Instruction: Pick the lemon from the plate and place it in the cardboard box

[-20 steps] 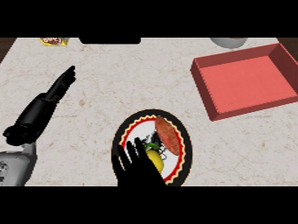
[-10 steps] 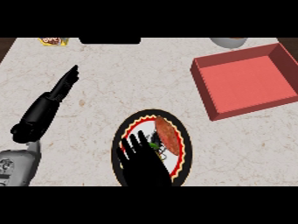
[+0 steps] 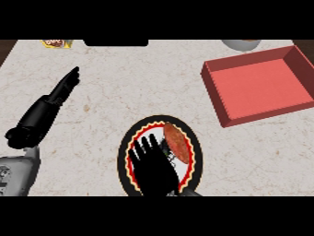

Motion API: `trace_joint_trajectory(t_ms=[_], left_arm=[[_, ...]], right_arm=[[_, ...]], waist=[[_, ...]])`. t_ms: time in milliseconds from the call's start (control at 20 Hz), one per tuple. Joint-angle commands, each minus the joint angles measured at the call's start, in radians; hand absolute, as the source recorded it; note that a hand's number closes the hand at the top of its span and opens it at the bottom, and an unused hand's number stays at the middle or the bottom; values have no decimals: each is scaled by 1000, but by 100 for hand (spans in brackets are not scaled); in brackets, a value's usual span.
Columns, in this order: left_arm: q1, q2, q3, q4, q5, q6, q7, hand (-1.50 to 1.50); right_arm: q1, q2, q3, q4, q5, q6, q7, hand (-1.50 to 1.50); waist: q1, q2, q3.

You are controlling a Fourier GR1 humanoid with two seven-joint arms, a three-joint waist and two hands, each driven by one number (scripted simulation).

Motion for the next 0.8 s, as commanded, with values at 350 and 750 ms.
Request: trace_joint_trajectory(t_ms=[350,750], left_arm=[[16,-33,17,-75,-10,-16,74,0],[13,-35,25,-30,-36,-18,8,0]], right_arm=[[8,17,-61,158,61,-93,-145,-150],[3,-16,-41,218,157,-328,-321,150]], waist=[[3,0,0],[0,0,0]])
